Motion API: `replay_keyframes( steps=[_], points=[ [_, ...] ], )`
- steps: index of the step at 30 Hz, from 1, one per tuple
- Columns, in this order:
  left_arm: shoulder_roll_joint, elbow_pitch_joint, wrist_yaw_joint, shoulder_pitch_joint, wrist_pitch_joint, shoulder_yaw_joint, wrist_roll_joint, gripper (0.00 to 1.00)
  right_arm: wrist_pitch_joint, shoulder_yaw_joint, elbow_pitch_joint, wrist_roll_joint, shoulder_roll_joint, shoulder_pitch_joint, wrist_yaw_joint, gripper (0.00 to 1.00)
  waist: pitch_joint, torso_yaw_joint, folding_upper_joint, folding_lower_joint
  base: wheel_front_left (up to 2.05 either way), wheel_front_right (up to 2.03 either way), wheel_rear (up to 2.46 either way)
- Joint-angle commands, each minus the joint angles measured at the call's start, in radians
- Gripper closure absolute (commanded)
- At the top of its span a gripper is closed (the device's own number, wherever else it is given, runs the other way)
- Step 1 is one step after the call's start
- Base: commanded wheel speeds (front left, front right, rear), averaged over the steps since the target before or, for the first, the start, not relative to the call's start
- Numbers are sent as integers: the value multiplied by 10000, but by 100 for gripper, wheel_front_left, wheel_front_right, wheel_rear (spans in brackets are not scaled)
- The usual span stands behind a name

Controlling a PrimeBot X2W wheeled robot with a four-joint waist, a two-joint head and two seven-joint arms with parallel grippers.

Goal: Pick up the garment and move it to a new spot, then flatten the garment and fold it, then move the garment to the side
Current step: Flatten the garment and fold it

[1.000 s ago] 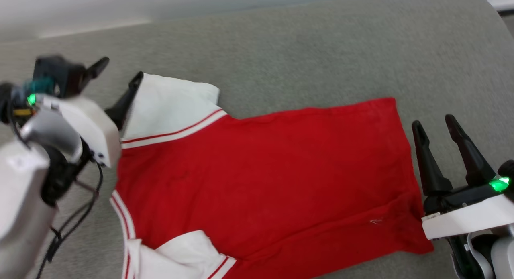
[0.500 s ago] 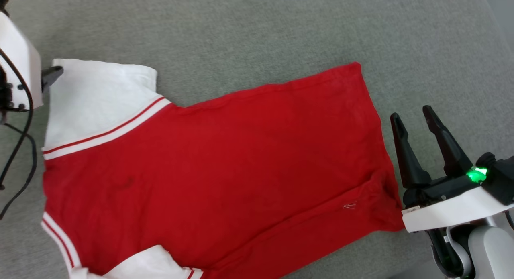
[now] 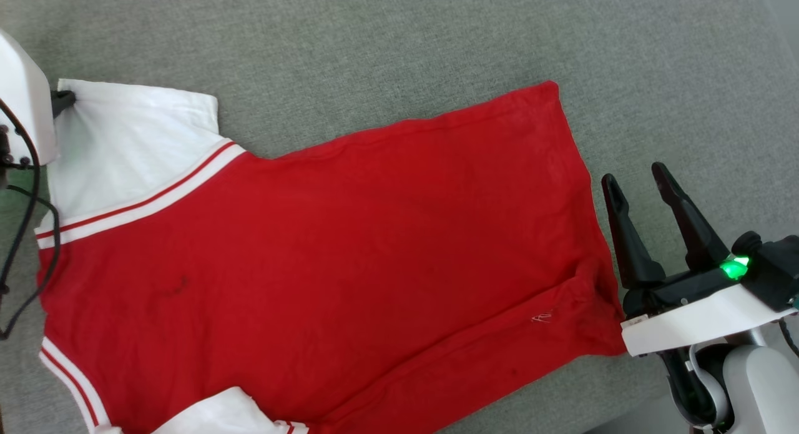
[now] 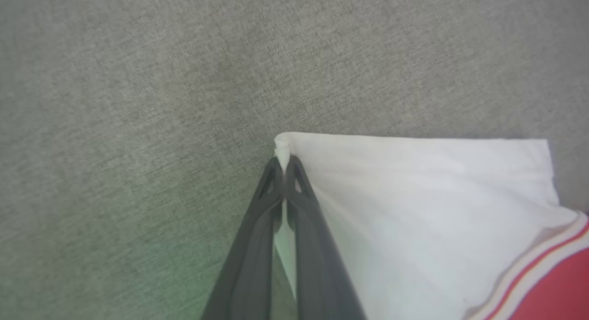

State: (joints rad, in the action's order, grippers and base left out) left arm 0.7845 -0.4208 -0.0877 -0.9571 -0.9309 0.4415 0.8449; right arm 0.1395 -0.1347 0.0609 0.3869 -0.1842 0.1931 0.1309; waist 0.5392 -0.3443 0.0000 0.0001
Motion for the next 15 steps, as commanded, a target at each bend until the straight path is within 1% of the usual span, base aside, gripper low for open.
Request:
replay_keyframes(
  steps=[1,3,6,8,9,11,15],
  points=[
    [-211,-234,-11,418,222,117,-49,100,-41,50,10,-41,-48,125,-4,0,-133,107,0,-1,0,0,0],
    [-312,-310,69,339,737,-68,-63,100,-50,64,73,-30,-111,109,-4,0,-323,226,0,-1,0,0,0],
    [-318,-248,-41,278,1346,-119,-192,100,-244,78,134,-65,-252,22,-4,0,-676,426,0,-1,0,0,0],
    [-421,-82,-146,322,1706,-51,-236,100,-462,115,156,-108,-385,-63,-4,0,-912,578,0,-1,0,0,0],
    [-498,343,-267,558,2228,175,-330,100,-1017,208,159,-104,-672,-171,-4,0,-1301,835,0,-1,0,0,0],
    [-531,723,-348,774,2561,302,-308,100,-1583,248,172,-114,-930,-209,-4,0,-1545,1001,0,-1,0,0,0],
    [-471,1823,-402,1176,3076,690,-339,100,-3593,597,-3,-75,-1464,-74,-4,0,-1858,1367,0,-1,0,0,0]
  ],
)
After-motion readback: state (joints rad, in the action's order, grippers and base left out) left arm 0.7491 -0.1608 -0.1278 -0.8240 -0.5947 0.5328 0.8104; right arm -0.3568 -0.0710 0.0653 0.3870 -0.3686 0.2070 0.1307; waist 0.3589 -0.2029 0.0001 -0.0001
